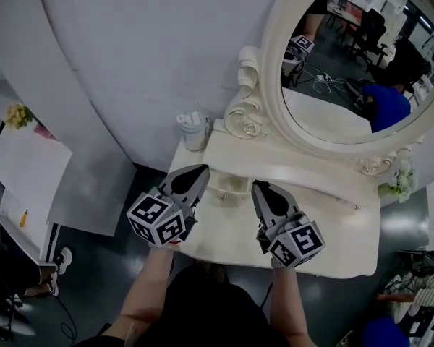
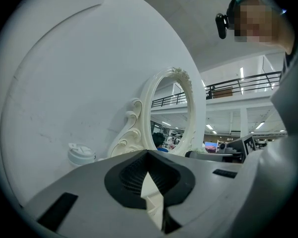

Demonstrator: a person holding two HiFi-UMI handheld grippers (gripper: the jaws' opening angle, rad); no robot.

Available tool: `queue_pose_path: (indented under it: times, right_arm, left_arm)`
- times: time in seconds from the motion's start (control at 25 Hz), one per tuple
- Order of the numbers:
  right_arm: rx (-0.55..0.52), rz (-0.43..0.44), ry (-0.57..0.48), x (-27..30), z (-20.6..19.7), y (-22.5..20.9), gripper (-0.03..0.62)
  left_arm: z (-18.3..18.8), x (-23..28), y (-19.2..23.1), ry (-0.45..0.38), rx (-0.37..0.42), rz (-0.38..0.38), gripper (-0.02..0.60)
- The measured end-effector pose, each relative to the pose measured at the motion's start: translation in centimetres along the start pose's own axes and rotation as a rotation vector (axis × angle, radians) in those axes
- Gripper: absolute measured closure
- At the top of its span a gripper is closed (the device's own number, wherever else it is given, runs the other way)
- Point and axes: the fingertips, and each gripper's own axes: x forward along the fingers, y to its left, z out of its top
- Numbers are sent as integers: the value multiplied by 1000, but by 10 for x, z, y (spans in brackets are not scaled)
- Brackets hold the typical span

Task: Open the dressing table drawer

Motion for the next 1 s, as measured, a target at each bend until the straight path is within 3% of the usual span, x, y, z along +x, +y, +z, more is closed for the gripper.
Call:
queue_pose_path:
  times: [1.0]
  right_arm:
    - [-27, 40, -81, 5, 42, 16, 591]
  left_arm:
    - [44, -12, -12, -60, 38, -35, 581]
